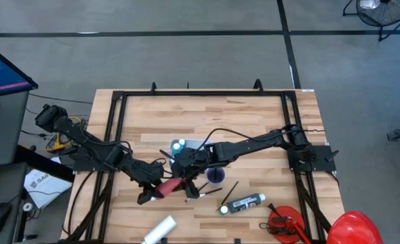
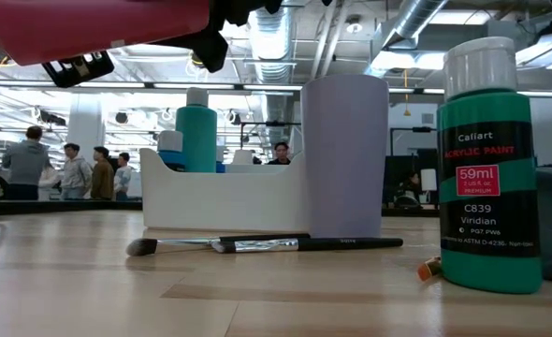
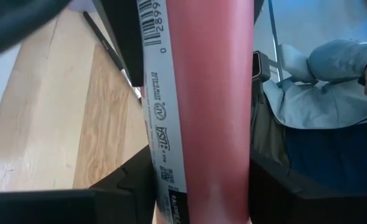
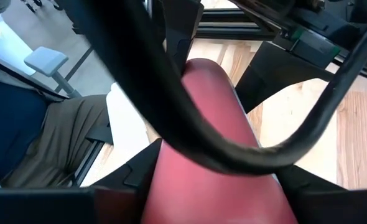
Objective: Pick & Place Paint Supplies
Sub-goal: Put the red paint bottle into the white bin
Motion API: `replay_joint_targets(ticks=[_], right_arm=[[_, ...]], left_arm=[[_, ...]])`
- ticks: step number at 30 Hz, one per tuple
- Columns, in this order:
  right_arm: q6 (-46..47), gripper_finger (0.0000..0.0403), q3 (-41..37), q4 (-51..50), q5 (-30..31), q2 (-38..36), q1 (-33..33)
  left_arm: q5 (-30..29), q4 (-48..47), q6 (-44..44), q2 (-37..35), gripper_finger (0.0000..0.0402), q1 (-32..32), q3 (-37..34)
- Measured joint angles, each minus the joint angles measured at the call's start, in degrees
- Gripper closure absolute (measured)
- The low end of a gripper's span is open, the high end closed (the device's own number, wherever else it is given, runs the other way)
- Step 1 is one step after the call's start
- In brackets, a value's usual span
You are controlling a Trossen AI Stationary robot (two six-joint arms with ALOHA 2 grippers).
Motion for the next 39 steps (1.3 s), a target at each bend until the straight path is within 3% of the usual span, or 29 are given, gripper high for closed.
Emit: replay_joint_targets(ticks=[3,9,13,16,21,30,39], right_arm=[[-0.2,0.0228,0.0,0.6,0.0,0.0,0.0],[0.4,0.0222,0.1,3.2,-0.5,-0.2,-0.4],[1.2,0.0214,0.0,3.2,-0.4,0.0,-0.5],[2.2,0.0231,-0.3,4.5,-0.3,0.4,-0.6],[2.4,0.0232,0.0,6.2,-0.1,0.0,-1.2],[1.9,0.0208,-0.1,1.7,-0.2,-1.7,-1.8],[1.3,0.0233,-6.4,2.5,-0.3,-8.8,-1.7]], left_arm=[[-0.5,-0.1,-0.1,-0.9,0.0207,-0.7,0.0],[-7.2,-0.6,1.8,-5.4,0.0163,-3.7,-0.1],[-19.9,1.8,5.8,-10.2,0.0149,-8.6,0.3],[-29.6,1.2,9.2,-13.5,0.0145,-12.8,0.1],[-40.4,1.2,12.9,-18.0,0.0145,-18.0,0.1],[-47.8,1.1,11.7,-20.1,0.0148,-21.9,-5.0],[-48.1,1.0,8.5,-20.6,0.0151,-22.4,-7.4]])
